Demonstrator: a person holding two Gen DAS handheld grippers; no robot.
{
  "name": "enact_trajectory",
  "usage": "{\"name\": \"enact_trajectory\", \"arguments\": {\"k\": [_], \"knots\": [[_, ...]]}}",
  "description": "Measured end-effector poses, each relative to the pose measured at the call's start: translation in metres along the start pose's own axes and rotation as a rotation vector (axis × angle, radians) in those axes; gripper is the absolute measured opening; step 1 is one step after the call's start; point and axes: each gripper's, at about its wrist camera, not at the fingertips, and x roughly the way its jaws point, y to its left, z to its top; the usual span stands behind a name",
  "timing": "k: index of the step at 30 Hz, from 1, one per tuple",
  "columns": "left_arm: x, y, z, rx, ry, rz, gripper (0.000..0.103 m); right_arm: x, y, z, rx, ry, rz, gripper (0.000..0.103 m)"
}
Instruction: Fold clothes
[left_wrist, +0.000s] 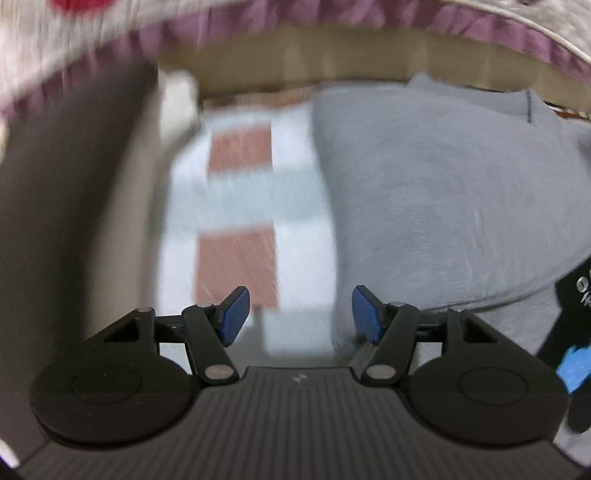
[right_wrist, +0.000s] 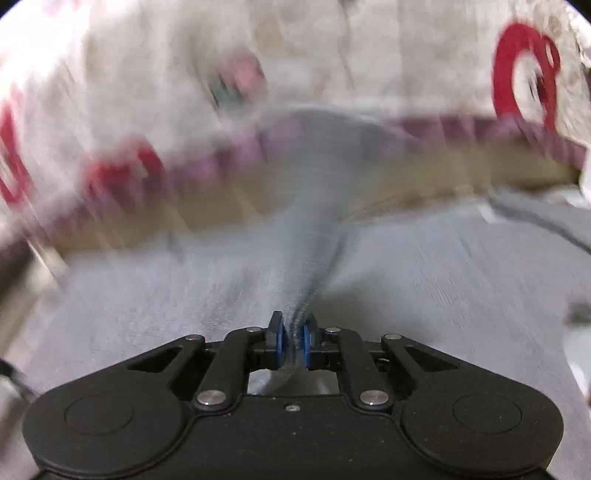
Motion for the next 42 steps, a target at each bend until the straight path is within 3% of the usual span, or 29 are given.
{"name": "enact_trajectory", "arguments": {"k": [1,5,10,14,16,18,21,23,25,27,28,30,33,35,40,42], "knots": [[0.002,0.002,-0.001,-0.014,0.013,-0.007,0.061,0.005,-0.008,-0.006,0.022,0.044,-0.012,0.017],[0.001,0.000,0.000,0.033,-0.015,0.002,0.063,0.004,-0.032,-0.009,0.168,0.032,0.046,0.019],[0.002,0.006,0.003,-0.032,-0.037,-0.080,0.065,0.009,-0.021,-0.006,0.156,0.030,0.034,0.020],[0.012,0.003,0.002,-0.059,-0.056,-0.133,0.074,0.010,-0.018,-0.006,0.142,0.031,0.032,0.021],[0.020,0.001,0.003,-0.062,-0.041,-0.139,0.064,0.012,-0.014,-0.006,0.131,0.033,0.030,0.022],[0.024,-0.001,0.009,-0.054,-0.034,-0.200,0.015,0.013,-0.012,-0.009,0.122,0.018,0.026,0.024],[0.019,-0.012,0.018,0.025,-0.059,-0.162,0.004,0.012,-0.005,-0.017,0.067,-0.013,0.009,0.027],[0.013,-0.017,0.020,0.064,-0.075,-0.109,0.003,0.012,0.000,-0.014,0.033,-0.013,0.007,0.030],[0.005,-0.010,0.022,0.069,-0.097,-0.033,0.000,0.013,0.006,-0.006,0.002,-0.010,0.016,0.016],[-0.002,-0.003,0.023,0.071,-0.119,0.047,0.000,0.005,0.015,0.005,-0.082,-0.091,0.028,0.014],[-0.003,0.002,0.023,0.048,-0.111,0.044,0.000,0.003,0.013,0.008,-0.086,-0.089,0.036,0.014],[-0.002,0.010,0.021,-0.021,-0.077,-0.002,0.000,0.000,0.010,0.015,-0.095,-0.084,0.051,0.017],[0.000,0.023,0.018,-0.123,-0.026,-0.070,0.003,0.011,-0.011,0.003,-0.069,0.002,-0.085,0.037],[0.001,0.032,0.017,-0.192,0.009,-0.116,0.003,0.006,-0.030,-0.005,-0.007,0.013,-0.123,0.047],[-0.012,-0.012,0.020,-0.028,-0.072,-0.189,0.009,-0.024,-0.057,-0.011,-0.055,0.050,-0.234,0.051],[-0.020,-0.027,0.021,0.046,-0.112,-0.224,0.018,-0.036,-0.073,-0.016,-0.116,0.087,-0.263,0.051]]}}
